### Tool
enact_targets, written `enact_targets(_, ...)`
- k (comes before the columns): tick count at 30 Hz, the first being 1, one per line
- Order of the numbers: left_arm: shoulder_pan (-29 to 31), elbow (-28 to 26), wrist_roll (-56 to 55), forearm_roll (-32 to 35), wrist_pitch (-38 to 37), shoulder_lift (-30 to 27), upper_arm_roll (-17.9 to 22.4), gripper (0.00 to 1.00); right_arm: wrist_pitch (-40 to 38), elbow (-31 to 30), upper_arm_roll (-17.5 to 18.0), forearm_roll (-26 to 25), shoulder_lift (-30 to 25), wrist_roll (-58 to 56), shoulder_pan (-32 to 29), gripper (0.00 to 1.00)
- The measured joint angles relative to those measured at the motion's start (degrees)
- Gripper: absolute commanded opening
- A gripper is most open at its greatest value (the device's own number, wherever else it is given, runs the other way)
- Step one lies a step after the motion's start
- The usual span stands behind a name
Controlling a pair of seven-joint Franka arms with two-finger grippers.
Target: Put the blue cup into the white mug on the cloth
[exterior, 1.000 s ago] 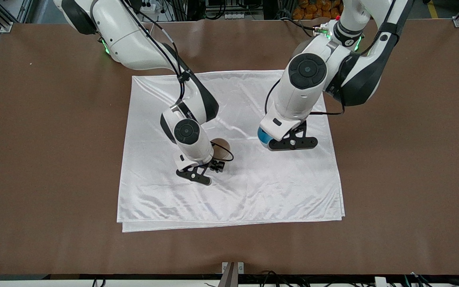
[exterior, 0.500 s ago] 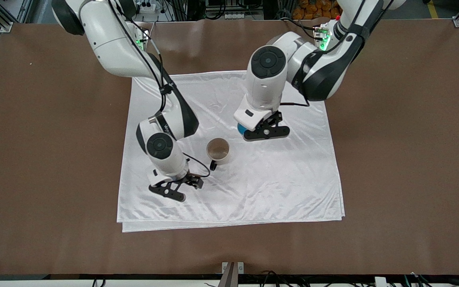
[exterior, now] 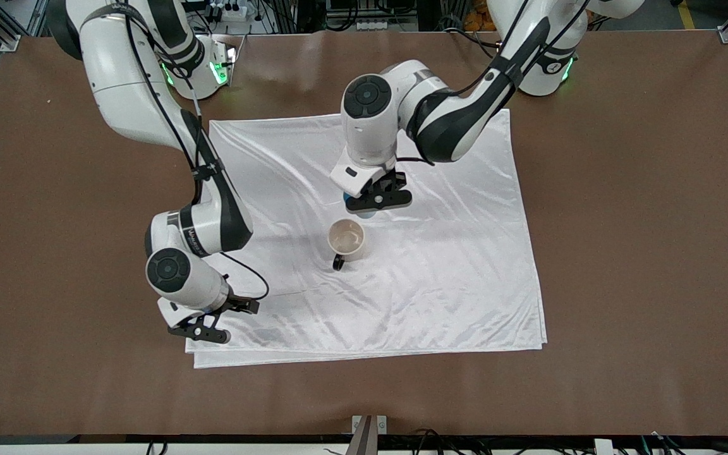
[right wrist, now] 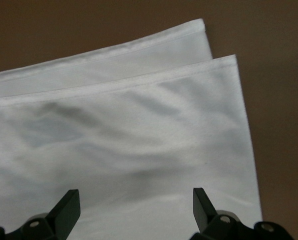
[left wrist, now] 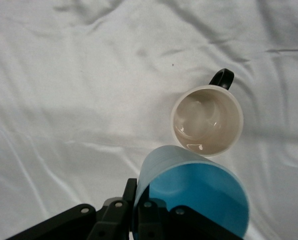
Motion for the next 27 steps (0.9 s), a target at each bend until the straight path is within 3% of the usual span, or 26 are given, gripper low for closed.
enact_targets(9,-4.0,0.0,-1.7,0.1,2.5,2.2,3.2,0.0,-4.1,0.2,-0.1,0.0,-0.1,-12.6,-5.9,1.0)
enact_targets(27,-5.5,1.9,-2.2,0.1,5.0,4.0,4.3,0.0,-15.9,0.7,-0.9,0.0,-4.7,-17.8,-9.5,1.0)
